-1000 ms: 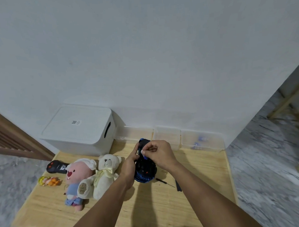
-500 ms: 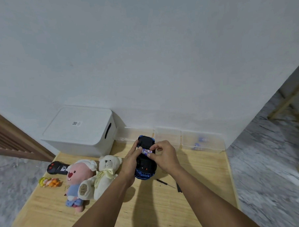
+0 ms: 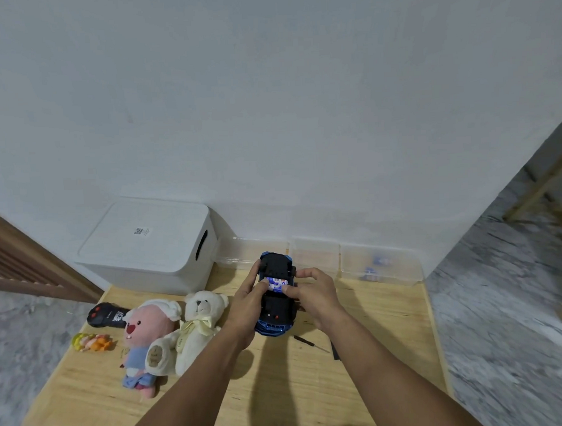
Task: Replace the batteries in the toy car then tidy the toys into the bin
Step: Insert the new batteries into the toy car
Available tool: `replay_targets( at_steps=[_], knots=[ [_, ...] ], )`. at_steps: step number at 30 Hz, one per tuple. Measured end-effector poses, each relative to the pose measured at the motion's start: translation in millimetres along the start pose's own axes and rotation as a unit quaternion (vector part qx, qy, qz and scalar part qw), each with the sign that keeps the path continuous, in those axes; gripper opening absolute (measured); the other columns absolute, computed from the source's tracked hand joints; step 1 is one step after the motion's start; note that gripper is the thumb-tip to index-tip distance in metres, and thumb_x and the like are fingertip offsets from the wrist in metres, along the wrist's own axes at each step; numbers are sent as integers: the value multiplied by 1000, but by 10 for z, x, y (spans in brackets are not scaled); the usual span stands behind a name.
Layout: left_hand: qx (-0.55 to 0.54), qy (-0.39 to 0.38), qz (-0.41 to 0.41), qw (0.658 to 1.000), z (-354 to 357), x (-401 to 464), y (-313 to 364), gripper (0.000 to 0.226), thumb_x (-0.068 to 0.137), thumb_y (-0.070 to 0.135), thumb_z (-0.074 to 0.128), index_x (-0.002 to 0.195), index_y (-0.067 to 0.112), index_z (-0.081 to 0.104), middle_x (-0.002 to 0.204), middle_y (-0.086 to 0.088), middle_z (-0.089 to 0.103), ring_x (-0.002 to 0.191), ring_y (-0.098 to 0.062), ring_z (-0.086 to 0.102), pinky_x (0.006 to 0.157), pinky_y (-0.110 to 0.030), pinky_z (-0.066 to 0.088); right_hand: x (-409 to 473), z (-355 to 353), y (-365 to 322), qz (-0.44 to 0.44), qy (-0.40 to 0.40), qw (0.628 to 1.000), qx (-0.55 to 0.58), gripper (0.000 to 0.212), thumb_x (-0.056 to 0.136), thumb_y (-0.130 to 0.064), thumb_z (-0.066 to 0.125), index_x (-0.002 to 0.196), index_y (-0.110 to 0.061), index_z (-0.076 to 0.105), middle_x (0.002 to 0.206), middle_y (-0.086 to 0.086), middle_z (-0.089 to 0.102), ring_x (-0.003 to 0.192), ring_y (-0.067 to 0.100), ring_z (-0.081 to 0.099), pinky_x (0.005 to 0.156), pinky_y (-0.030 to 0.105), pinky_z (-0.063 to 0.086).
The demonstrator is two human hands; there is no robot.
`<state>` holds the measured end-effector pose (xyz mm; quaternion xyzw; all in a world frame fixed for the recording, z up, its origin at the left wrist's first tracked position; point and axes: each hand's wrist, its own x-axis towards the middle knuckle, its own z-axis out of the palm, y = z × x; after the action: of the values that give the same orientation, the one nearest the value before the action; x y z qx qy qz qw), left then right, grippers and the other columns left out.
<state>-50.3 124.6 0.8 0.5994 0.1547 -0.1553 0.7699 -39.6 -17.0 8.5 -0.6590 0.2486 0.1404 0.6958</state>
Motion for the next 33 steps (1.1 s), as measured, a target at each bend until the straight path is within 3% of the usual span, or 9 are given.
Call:
replay_targets(
  at_steps=[12, 20, 28, 33],
  knots=[
    [128, -21, 20, 991, 8, 33, 39, 55, 100, 14, 47, 144, 46, 38, 114, -17, 68, 100, -36, 68, 89, -54, 54, 20, -25, 41, -5, 18, 1000, 19, 41, 68, 3, 79, 99, -11, 56, 95, 15, 71, 84, 30, 72, 74, 45, 60],
    [102, 17, 13, 995, 33, 11, -11, 46, 98, 12, 50, 130, 45, 50, 106, -22, 68, 94, -42, 68, 80, -54, 58, 6, -46, 98, -5, 20, 1000, 15, 40, 69, -1, 81, 100, -10, 58, 95, 15, 71, 83, 28, 71, 68, 38, 60],
    [90, 33, 10, 995, 42, 18, -78, 39, 98, 13, 52, 122, 44, 55, 106, -25, 68, 88, -40, 69, 79, -56, 57, 61, -36, 138, 0, 54, 999, -7, 36, 65, -12, 85, 90, -12, 59, 95, 9, 69, 85, 28, 70, 74, 47, 60],
    [87, 33, 6, 996, 53, 29, -84, 38, 98, 15, 51, 124, 44, 53, 105, -23, 68, 81, -33, 70, 72, -47, 60, 55, -10, 145, -1, 81, 997, -11, 30, 65, -16, 82, 86, -14, 61, 93, 6, 69, 79, 25, 68, 71, 40, 59]
  ],
)
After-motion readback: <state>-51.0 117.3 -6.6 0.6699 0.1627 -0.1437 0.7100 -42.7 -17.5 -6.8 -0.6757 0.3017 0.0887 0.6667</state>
